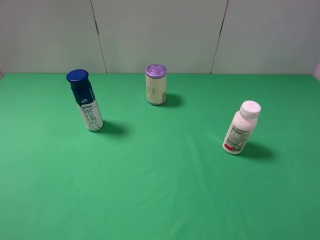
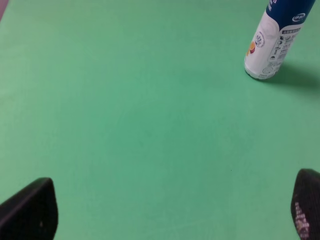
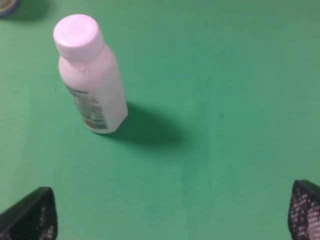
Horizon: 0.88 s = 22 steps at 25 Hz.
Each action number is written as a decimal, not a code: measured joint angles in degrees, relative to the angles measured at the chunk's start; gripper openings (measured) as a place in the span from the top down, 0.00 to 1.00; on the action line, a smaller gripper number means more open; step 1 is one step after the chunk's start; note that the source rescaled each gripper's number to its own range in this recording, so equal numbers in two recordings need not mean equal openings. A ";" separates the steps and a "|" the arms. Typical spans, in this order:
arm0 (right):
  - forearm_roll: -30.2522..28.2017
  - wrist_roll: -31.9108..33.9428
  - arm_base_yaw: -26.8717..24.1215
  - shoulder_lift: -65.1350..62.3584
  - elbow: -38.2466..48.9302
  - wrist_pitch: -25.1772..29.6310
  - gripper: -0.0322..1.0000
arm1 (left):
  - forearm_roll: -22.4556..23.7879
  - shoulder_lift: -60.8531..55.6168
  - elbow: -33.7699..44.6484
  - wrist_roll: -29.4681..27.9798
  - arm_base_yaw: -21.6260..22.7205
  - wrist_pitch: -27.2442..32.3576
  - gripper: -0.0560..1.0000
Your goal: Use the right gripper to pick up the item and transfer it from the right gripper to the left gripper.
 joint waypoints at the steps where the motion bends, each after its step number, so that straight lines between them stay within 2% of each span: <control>1: 0.00 0.00 0.00 0.00 0.00 0.00 0.00 | 0.00 0.00 0.00 0.00 0.00 0.00 0.00; 22: 0.11 0.00 0.00 0.00 0.00 0.00 0.00 | 0.00 0.00 0.00 0.00 0.00 0.00 0.00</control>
